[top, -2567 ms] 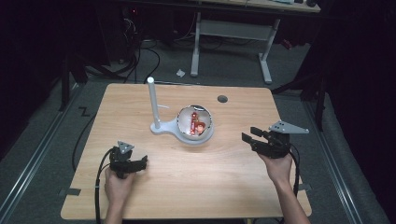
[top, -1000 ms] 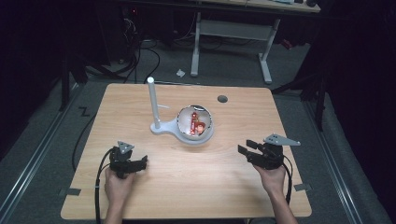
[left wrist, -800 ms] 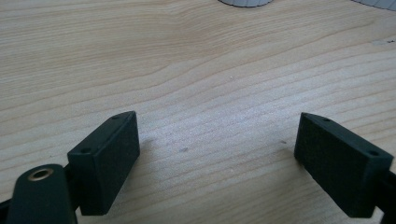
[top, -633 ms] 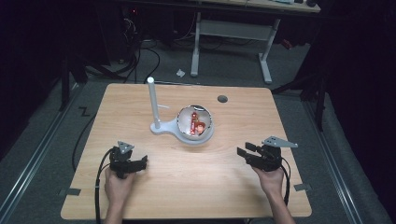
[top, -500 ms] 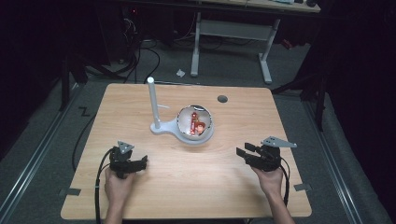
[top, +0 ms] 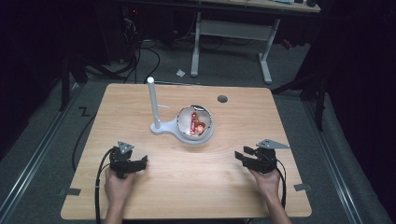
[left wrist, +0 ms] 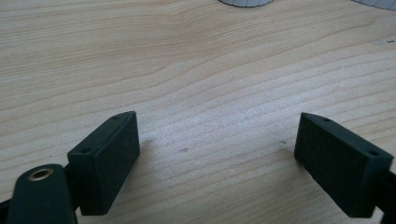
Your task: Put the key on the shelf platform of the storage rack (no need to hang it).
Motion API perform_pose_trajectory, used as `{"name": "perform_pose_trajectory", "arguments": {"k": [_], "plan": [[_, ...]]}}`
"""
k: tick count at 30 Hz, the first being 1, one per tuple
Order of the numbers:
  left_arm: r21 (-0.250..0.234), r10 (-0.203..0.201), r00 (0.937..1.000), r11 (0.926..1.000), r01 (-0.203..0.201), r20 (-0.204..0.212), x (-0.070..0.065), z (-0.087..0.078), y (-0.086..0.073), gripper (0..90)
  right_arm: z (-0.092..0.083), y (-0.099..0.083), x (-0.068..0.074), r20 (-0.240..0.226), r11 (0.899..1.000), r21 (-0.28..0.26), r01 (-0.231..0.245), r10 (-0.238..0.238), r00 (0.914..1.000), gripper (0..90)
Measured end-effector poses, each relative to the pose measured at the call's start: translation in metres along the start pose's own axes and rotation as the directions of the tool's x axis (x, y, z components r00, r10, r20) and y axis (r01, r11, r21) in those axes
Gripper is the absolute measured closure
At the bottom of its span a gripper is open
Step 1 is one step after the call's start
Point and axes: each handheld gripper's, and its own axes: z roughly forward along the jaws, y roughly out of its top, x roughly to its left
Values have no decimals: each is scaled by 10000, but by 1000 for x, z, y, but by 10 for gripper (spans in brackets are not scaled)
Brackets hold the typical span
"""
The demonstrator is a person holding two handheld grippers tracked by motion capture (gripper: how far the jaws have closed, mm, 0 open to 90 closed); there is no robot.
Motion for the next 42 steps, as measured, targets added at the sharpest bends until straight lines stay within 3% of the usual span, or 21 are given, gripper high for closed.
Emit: {"name": "perform_pose_trajectory", "arguments": {"k": [10,17,33,42], "plan": [[1,0,10000,10000,0,0,0,0,0,144,9,-8,-2,262,9997,262,-13,6,9997,482],[2,4,10000,10000,-4,3,0,0,0,145,20,-15,0,806,9959,751,495,-555,9952,470],[3,2,10000,10000,-2,3,0,0,0,145,37,-26,3,1424,9853,1327,1072,-1260,9818,449],[1,6,10000,10000,-6,1,0,0,0,145,39,-27,3,1480,9856,1236,1151,-1330,9800,418]]}}
